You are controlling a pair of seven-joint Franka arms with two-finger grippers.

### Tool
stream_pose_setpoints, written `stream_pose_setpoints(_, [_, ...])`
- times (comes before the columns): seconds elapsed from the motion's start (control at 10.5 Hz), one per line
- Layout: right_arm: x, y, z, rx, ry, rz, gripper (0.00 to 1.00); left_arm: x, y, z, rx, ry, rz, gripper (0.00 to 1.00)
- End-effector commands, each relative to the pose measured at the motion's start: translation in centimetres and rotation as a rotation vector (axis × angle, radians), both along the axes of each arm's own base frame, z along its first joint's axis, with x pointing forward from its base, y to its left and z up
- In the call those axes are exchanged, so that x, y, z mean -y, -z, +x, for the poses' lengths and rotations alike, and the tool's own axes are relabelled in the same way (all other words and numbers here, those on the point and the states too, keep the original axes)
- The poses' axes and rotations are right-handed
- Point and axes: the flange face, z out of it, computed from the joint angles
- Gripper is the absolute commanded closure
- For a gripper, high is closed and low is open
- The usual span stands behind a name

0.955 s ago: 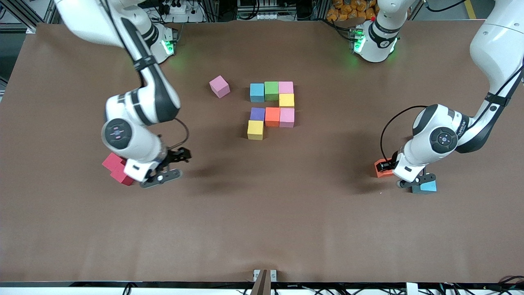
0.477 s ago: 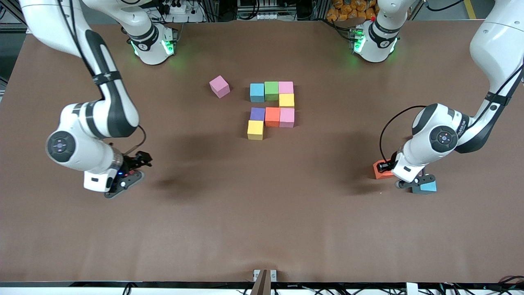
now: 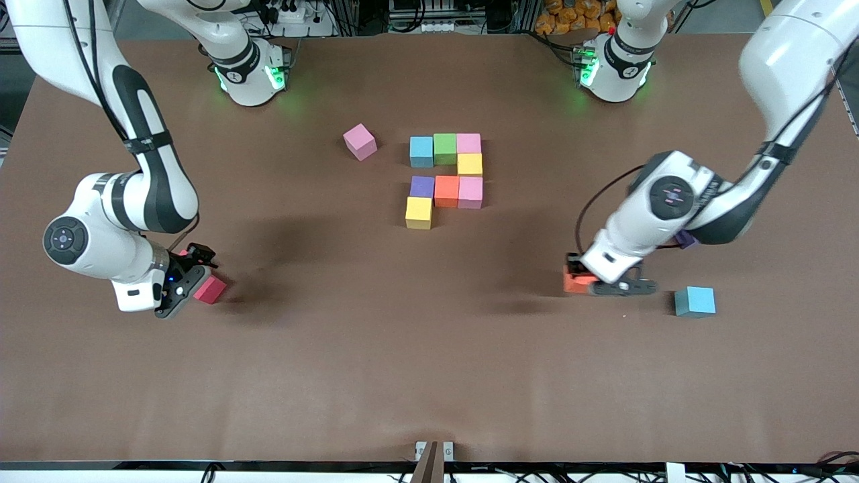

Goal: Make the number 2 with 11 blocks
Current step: 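Lift the orange cube while the right gripper reaches the pink cube, then carry the orange cube to the figure while the right gripper grasps pink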

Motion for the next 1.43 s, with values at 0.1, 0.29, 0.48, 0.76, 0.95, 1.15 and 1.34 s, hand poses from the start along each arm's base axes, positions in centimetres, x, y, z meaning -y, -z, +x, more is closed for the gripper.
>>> stream_pose_setpoints(0.1, [2.2,2.8,-0.4,0.014,-0.064,0.014,0.0,5.9,-2.3,-0.1,0.054,0.072,-0.004,0.82])
stream_pose_setpoints(0.29, [2.5,4.0,-0.3,0.023,-0.064,0.03,0.0,10.4,-2.8,-0.3,0.032,0.1,0.046,0.82])
stream_pose_setpoints(0.48, [2.7,5.8,-0.5,0.011,-0.048,0.064,0.0,15.1,-3.4,-1.1,-0.018,0.104,0.107,0.81])
stream_pose_setpoints(0.76, [3.3,7.0,-0.6,0.021,-0.054,0.072,0.0,20.2,-3.5,-1.8,-0.002,0.129,0.086,0.81])
stream_pose_setpoints(0.95, [3.2,7.1,-0.6,0.019,-0.056,0.072,0.04,21.3,-2.8,-1.9,-0.002,0.121,0.084,0.74])
stream_pose_setpoints(1.15, [3.2,7.0,-0.5,0.022,-0.056,0.071,0.45,22.7,-2.1,-2.4,-0.013,0.06,0.063,0.72])
stream_pose_setpoints(1.34, [3.1,6.9,-0.4,0.024,-0.056,0.071,0.72,25.1,-2.1,-2.9,-0.023,-0.011,0.023,0.71])
